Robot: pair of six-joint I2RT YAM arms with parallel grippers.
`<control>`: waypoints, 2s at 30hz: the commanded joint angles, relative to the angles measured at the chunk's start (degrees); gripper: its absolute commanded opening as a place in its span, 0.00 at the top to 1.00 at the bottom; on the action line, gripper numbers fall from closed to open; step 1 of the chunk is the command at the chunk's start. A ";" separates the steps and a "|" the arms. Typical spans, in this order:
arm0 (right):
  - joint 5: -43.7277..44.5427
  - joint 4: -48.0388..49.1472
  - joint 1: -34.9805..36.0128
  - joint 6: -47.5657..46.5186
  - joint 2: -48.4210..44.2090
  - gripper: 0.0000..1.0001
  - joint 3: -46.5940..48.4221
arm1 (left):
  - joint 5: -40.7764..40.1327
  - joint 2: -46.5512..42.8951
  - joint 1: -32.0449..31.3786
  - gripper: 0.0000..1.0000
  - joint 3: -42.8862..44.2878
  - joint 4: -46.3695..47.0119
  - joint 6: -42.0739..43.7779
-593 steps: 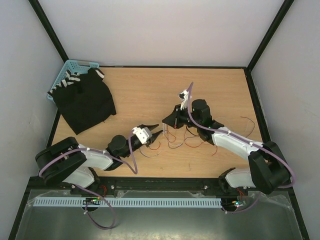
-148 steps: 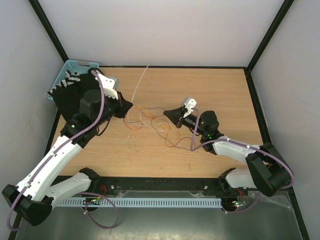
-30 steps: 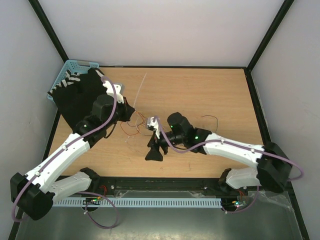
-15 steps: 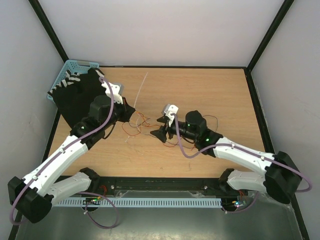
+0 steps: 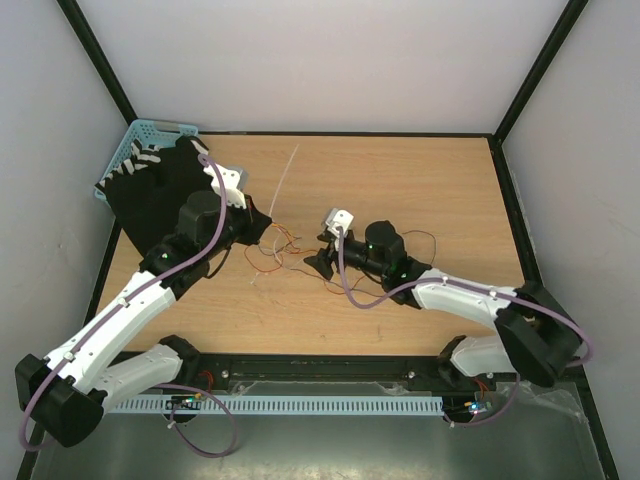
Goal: Zip-tie the wires
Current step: Adjust the cable at the center of the board.
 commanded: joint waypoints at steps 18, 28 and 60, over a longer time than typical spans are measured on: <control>-5.57 6.28 -6.78 -0.06 26.28 0.19 10.57 | 0.94 -0.90 -0.13 1.00 0.33 0.89 -0.50; -9.89 3.48 -8.59 1.59 26.99 0.77 12.25 | 0.26 -1.28 -0.09 1.00 0.41 0.49 -0.51; -5.68 -11.71 -25.54 9.71 -4.12 1.00 1.51 | -3.88 -3.82 2.45 1.00 -0.40 -3.07 -0.01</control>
